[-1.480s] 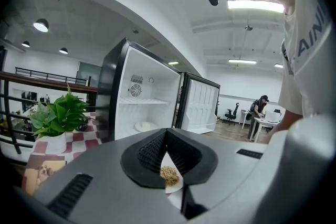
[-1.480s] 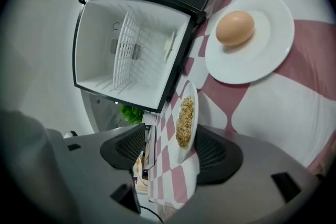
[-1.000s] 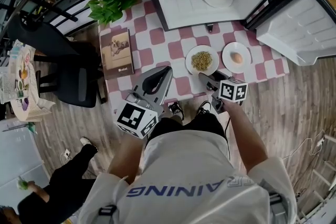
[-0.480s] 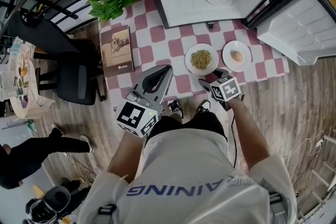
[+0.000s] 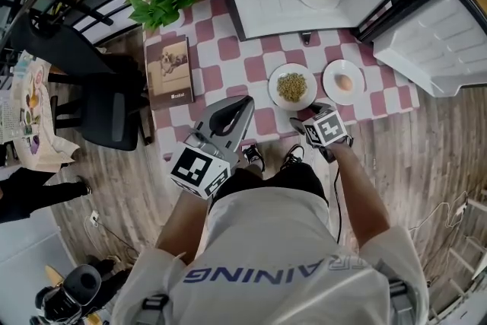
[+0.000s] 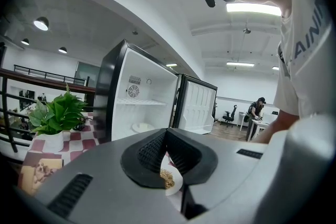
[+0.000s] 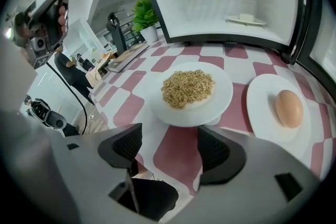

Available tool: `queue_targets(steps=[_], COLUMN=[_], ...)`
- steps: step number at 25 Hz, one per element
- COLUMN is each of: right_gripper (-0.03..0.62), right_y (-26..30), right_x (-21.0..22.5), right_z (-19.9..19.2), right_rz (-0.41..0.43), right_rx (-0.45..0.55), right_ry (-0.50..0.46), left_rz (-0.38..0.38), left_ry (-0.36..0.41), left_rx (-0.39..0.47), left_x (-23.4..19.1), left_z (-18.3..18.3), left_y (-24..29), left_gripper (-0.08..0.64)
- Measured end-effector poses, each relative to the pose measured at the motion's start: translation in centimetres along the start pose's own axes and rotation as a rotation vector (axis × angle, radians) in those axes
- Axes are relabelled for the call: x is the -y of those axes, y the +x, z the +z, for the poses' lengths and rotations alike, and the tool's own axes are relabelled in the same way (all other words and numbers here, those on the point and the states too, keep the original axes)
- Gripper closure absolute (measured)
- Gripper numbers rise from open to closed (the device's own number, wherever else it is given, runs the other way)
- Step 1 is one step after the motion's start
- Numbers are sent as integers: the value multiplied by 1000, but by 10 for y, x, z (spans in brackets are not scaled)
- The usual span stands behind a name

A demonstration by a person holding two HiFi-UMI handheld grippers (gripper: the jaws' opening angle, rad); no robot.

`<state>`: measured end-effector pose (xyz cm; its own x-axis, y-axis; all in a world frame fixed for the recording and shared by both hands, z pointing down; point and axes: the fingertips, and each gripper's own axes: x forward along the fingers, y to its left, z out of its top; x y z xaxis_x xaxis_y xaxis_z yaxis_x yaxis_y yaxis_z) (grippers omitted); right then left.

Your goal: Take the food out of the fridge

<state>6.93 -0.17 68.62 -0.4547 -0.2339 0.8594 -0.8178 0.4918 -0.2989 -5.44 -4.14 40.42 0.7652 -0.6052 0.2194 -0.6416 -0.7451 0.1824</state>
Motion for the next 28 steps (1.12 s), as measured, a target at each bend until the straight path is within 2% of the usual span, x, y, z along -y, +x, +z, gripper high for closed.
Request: queue_targets(steps=[5, 9, 11, 12, 13, 14, 15, 19, 28], right_gripper=[273, 276, 284, 335, 442, 522, 556, 572, 572], right_y=[-10, -31, -48, -58, -70, -80, -90, -130, -237], right_x=[3, 4, 6, 9, 14, 21, 28, 36, 8], right_z=[-5, 4, 18, 27, 36, 44, 52, 78, 141], right_rz=[-18, 7, 5, -12, -41, -73, -98, -106, -156], right_rx=[-22, 42, 124, 178, 237, 291, 341, 523, 837], right_ry=[43, 124, 158, 172, 184, 195, 205, 232, 71], left_rz=[-1, -2, -4, -6, -11, -16, -21, -30, -26], left_ry=[0, 1, 5, 8, 14, 23, 31, 54, 128], left_rx=[5, 9, 13, 16, 20, 23, 24, 31, 98], left_x=[-1, -1, 0, 1, 2, 4, 5, 11, 21], left_z=[1, 7, 10, 13, 15, 17, 18, 24, 64], left_y=[0, 4, 7, 9, 11, 13, 16, 22, 26], left_gripper=[554, 554, 554, 554, 554, 554, 554, 554, 554])
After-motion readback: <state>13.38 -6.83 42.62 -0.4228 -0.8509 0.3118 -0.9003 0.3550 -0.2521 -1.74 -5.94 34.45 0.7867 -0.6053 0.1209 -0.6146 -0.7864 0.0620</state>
